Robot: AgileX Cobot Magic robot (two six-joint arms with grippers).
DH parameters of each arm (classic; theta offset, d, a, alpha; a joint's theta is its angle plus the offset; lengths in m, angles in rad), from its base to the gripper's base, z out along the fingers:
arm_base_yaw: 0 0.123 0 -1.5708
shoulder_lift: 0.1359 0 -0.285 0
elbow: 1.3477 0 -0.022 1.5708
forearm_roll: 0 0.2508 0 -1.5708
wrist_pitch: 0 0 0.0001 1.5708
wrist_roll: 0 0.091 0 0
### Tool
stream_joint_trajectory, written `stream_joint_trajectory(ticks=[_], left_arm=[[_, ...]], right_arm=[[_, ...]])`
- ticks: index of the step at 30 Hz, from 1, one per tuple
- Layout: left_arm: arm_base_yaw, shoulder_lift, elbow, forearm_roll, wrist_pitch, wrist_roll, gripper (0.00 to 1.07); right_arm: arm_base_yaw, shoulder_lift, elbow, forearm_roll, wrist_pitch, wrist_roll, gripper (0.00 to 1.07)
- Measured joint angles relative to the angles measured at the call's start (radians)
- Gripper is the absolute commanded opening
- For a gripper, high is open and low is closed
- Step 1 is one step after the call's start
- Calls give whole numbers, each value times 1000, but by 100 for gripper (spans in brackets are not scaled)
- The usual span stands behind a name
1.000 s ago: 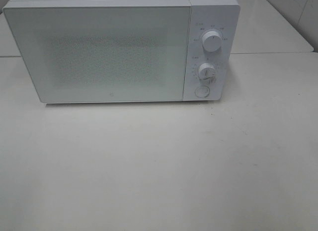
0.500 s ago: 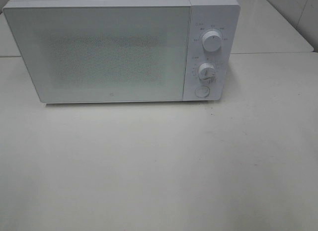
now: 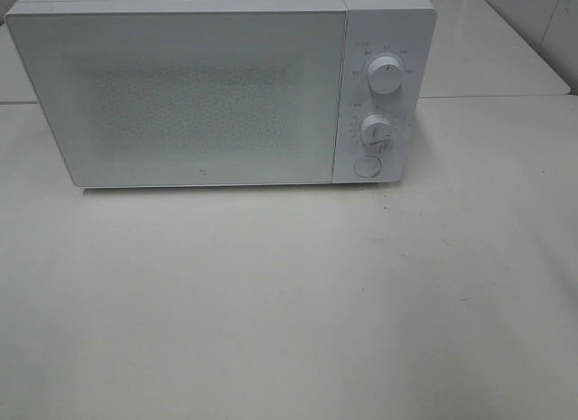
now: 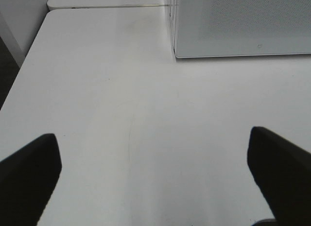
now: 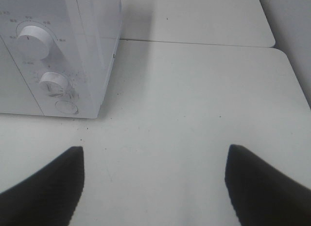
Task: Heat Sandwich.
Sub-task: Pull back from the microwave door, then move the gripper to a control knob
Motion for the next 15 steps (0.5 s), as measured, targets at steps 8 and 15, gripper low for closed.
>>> stream_joint_trajectory(ticks=[8,15], left_arm=[[0,0,0,0,0,0,101],[0,0,0,0,0,0,101]], right_arm=[[0,171,0,3,-178,10,76],[0,288,17,3,-349,27,76]])
